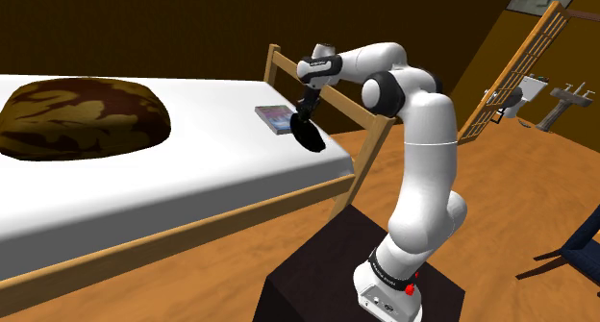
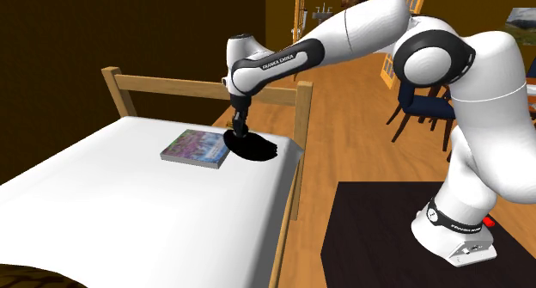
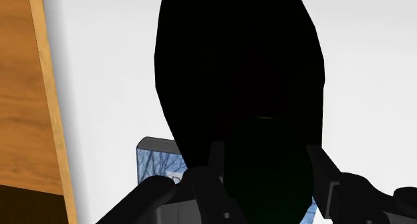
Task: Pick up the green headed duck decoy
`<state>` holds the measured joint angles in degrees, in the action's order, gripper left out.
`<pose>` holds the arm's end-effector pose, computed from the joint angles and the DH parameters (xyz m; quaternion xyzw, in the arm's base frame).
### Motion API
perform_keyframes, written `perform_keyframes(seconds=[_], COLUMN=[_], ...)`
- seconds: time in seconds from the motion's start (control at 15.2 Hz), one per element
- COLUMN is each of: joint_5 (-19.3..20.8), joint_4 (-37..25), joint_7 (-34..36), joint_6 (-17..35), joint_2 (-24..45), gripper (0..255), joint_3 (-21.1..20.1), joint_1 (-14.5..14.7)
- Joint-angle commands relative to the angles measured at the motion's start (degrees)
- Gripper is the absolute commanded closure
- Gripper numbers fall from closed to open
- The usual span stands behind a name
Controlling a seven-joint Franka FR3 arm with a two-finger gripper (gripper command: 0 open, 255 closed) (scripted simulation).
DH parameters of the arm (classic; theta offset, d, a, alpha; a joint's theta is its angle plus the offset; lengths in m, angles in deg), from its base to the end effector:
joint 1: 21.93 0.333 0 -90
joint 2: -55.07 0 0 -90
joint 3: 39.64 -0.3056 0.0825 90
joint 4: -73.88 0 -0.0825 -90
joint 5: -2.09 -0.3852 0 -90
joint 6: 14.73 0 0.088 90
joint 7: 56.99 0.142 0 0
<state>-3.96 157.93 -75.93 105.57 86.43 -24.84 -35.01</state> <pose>0.6456 -0.3023 0.3361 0.9952 -0.0806 0.0402 0.0378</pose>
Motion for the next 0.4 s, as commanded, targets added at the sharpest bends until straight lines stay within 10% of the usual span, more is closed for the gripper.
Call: perform_keyframes(seconds=[0.0,0.33], joint_5=[0.18,0.37], joint_4=[-0.57,-2.04], joint_7=[0.06,0.14], joint_6=[-1.18,-3.27], joint_2=[-0.76,-1.39], gripper=[255,255], joint_3=[0.11,0.23], joint_1=[0.06,0.05])
